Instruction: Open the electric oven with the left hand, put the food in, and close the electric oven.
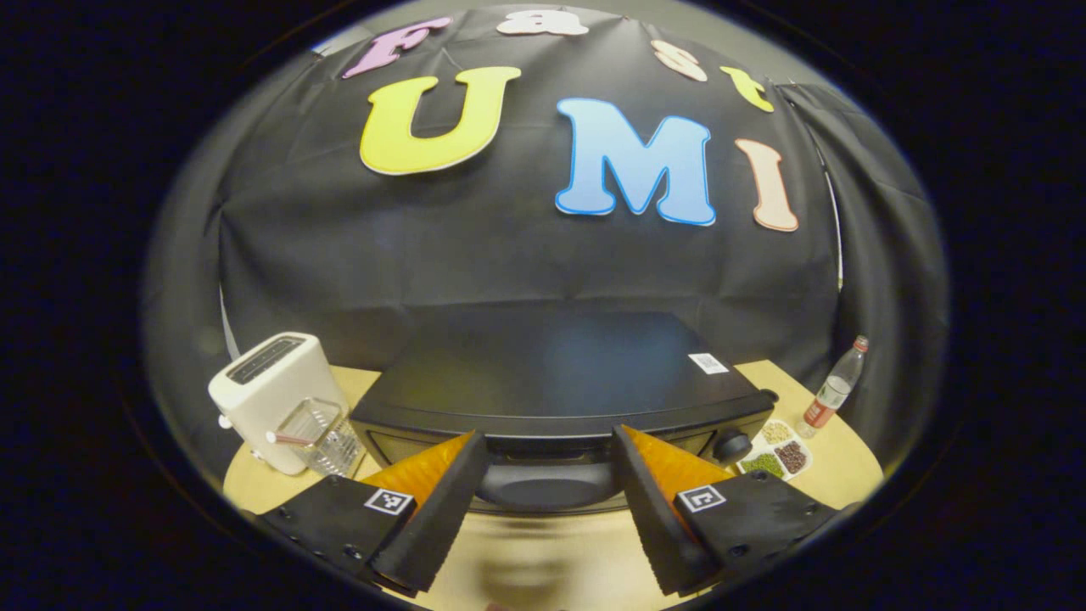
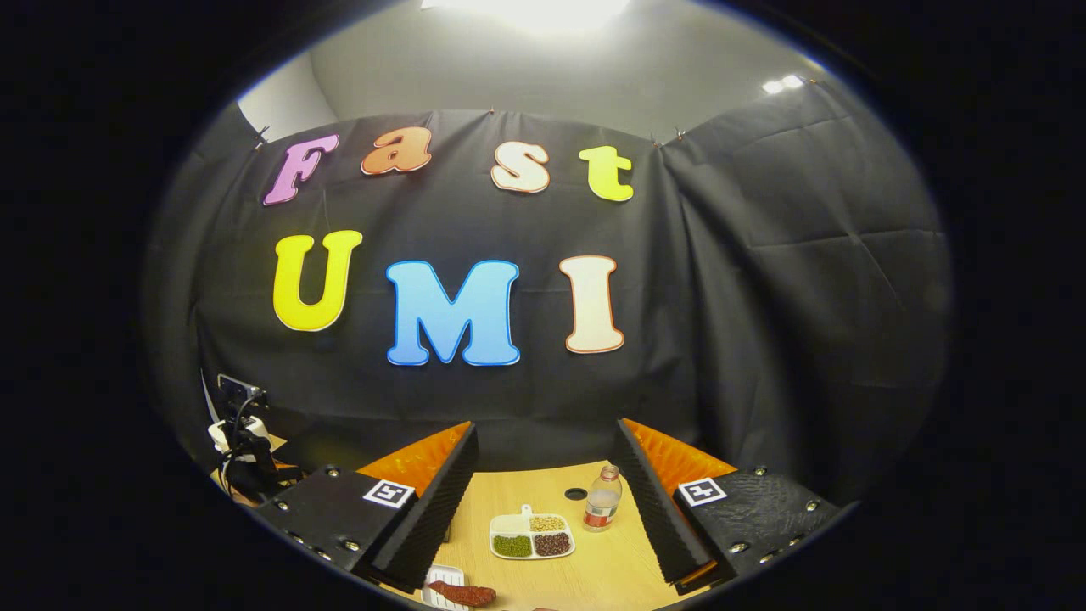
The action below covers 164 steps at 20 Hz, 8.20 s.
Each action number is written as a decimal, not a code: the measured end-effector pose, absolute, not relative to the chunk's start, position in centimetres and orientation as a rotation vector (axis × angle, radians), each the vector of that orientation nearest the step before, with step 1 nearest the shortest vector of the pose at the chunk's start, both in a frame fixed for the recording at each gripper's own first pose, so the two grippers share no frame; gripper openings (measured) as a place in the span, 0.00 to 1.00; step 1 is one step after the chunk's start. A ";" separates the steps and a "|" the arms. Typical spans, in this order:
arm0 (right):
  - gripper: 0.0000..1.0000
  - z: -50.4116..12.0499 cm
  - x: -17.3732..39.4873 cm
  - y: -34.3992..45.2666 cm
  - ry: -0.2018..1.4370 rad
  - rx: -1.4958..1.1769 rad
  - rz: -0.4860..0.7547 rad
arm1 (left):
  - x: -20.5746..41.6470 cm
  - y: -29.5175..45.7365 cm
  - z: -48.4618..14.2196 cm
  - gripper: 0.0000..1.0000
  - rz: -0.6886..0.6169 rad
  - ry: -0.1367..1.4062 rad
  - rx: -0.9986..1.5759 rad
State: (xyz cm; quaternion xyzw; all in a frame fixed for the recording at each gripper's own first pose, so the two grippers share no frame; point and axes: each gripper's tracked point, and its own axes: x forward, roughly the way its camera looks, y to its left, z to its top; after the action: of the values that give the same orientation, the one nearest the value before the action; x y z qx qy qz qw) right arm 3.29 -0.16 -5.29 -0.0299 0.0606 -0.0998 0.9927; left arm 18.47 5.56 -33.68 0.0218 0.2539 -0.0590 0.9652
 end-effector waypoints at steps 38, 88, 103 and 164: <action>0.97 -7.2 1.2 1.8 0.174 -0.058 -0.107 | 4.8 6.2 -40.3 0.99 -0.094 0.668 0.117; 0.24 -42.7 -1.4 9.4 1.132 0.836 0.381 | -3.7 7.3 -19.1 0.96 0.201 0.364 0.021; 0.03 -34.6 -0.9 12.9 0.996 0.920 0.415 | -0.9 9.6 -15.5 0.97 0.060 0.272 -0.014; 0.80 -23.6 6.9 18.3 0.486 0.215 0.046 | 0.8 18.4 -20.0 0.97 -0.074 0.317 0.002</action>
State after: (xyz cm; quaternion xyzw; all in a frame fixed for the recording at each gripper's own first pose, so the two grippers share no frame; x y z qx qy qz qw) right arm 6.94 18.28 -23.60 0.1064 0.2399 0.0229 0.9647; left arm 0.85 18.38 -20.02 0.0009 0.1578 -0.0369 0.9868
